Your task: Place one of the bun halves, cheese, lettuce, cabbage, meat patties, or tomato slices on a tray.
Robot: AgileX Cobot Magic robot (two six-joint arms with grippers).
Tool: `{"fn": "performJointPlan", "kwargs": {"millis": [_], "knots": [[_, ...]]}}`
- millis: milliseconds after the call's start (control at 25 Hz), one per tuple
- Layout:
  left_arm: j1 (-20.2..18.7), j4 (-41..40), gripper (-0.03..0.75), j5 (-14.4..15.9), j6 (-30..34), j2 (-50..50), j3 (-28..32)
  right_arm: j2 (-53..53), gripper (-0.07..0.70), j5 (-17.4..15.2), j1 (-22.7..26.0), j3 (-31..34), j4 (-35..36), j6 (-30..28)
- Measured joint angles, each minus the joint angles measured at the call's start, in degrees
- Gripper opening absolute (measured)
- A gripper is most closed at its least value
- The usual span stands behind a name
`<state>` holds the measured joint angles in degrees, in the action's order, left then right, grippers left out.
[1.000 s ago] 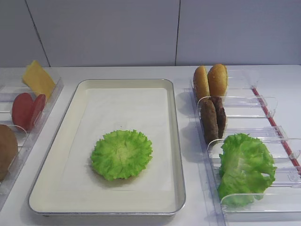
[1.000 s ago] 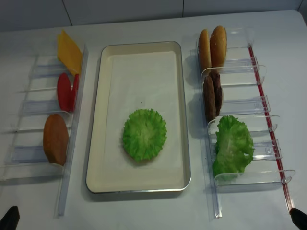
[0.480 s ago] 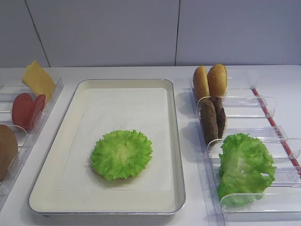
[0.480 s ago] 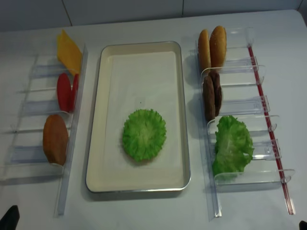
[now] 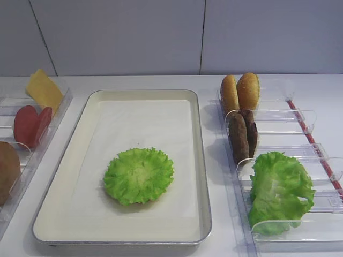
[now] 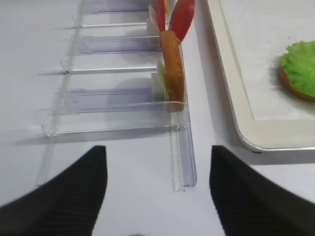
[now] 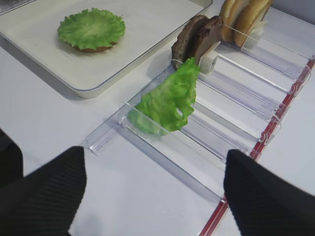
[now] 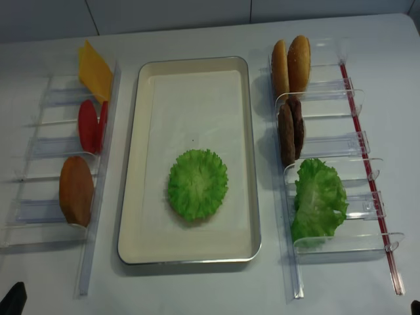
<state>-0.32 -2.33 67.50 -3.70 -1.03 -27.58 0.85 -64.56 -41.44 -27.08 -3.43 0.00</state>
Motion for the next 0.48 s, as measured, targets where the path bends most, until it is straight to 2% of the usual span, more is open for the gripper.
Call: {"fn": "performJointPlan", "kwargs": {"millis": [320, 480], "knots": [[0.0, 0.1, 0.421, 0.0, 0.0, 0.0, 0.0, 0.0, 0.526, 0.0, 0.7, 0.0, -0.1, 0.0], [0.0, 0.1, 0.419, 0.0, 0.0, 0.0, 0.0, 0.0, 0.490, 0.0, 6.4, 0.0, -0.1, 0.0]]}}
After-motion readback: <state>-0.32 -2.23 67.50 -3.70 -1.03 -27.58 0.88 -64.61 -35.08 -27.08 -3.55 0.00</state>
